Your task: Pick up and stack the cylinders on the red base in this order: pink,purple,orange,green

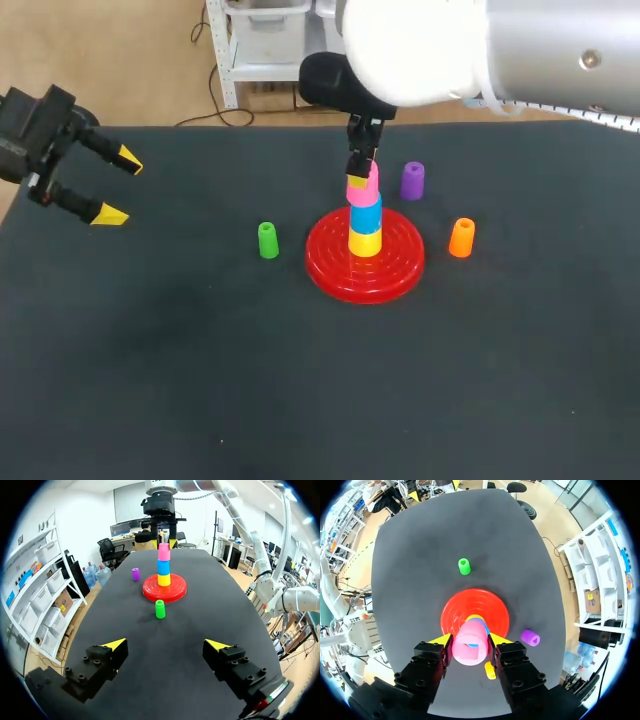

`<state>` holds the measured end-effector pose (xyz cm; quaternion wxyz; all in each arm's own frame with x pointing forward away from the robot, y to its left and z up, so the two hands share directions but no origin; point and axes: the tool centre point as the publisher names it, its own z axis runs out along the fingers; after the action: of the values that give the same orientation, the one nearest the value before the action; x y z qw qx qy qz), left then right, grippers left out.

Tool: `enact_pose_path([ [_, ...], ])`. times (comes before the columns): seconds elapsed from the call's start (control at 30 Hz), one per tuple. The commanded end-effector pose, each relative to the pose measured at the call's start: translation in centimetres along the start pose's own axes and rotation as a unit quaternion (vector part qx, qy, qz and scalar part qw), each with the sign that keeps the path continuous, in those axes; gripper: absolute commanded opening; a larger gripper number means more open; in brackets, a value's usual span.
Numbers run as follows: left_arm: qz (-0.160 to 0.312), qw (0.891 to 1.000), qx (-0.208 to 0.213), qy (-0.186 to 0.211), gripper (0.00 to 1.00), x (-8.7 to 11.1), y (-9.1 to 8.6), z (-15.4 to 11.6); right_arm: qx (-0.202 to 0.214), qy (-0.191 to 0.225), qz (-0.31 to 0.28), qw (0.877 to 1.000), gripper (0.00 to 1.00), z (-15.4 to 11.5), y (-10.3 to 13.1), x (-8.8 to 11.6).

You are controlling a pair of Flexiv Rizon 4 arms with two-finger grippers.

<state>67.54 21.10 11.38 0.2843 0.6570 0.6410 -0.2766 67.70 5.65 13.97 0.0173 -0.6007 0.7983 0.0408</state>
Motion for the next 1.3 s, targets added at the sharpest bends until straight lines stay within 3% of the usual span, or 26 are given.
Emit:
enact_pose_path([
  [0.03,0.000,1.000,-0.001,0.000,1.00,0.0,-0.1,0.0,-0.005,0.001,0.005,1.000,0.00,0.1,-0.1,0.3],
  [1.3,0.000,1.000,-0.001,0.000,1.00,0.0,-0.1,0.0,-0.022,0.011,-0.001,1.000,0.00,1.1,-0.7,0.3],
])
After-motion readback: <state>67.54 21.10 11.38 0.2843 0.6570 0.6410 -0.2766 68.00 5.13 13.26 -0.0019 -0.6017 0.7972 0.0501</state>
